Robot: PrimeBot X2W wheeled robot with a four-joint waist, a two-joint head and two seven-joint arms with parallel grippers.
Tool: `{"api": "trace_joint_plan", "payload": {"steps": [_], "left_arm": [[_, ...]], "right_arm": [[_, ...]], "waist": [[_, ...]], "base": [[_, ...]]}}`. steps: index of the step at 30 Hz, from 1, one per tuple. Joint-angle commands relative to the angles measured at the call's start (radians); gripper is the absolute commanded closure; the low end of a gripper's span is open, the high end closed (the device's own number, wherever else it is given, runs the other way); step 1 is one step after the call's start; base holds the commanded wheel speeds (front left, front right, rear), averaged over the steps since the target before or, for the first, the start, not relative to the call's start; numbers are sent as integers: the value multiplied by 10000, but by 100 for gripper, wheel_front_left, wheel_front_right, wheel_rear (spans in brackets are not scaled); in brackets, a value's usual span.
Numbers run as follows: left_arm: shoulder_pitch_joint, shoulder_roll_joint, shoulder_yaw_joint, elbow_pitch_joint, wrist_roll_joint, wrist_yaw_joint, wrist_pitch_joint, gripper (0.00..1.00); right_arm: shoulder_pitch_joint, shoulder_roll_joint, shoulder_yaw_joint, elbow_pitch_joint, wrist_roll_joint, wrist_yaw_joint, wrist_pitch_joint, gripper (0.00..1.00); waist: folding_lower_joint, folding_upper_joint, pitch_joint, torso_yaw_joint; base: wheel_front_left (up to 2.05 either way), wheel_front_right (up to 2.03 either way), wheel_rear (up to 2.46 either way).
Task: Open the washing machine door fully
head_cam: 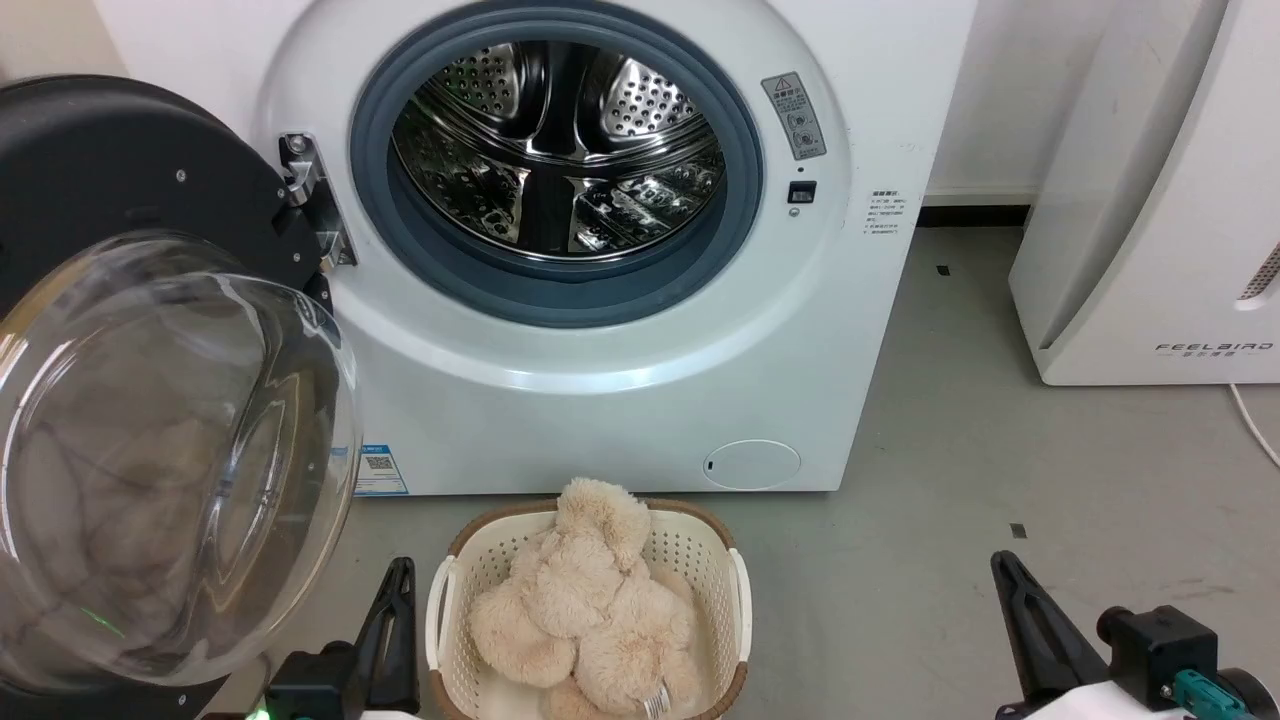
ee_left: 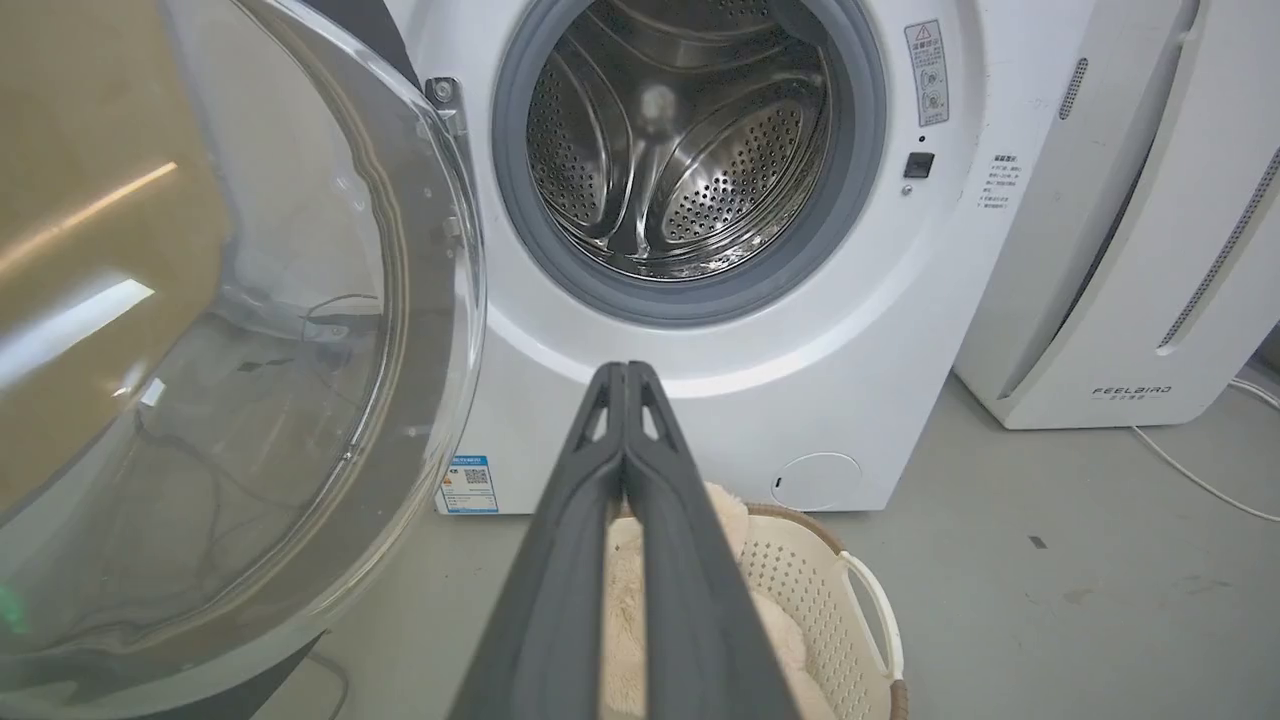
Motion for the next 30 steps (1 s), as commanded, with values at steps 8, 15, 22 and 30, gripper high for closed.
{"api": "trace_joint_plan", "payload": {"steps": [8,15,22,30], "left_arm": [[-177,-130,195,-53,226,-152,198,100],[-235,-201,314,-72,349,-259,322,100],[-284,-261,415,-89,454,-351,427,100],[-349,-342,551,-111,595,-473,568,100]], "right_arm": [[-200,6,-6,73,-112,1,-36,100],[-277,7,-11,119,-159,1,-49,100],[-344,9,-14,158,-198,2,-59,100],[-432,11,-20,210,-252,2,-73,100]], "waist": [[0,-1,18,-3],[0,-1,33,-5],[0,-1,46,-7],[0,-1,63,-10]], "base": [[0,0,0],[0,0,0],[0,0,0],[0,0,0]]}}
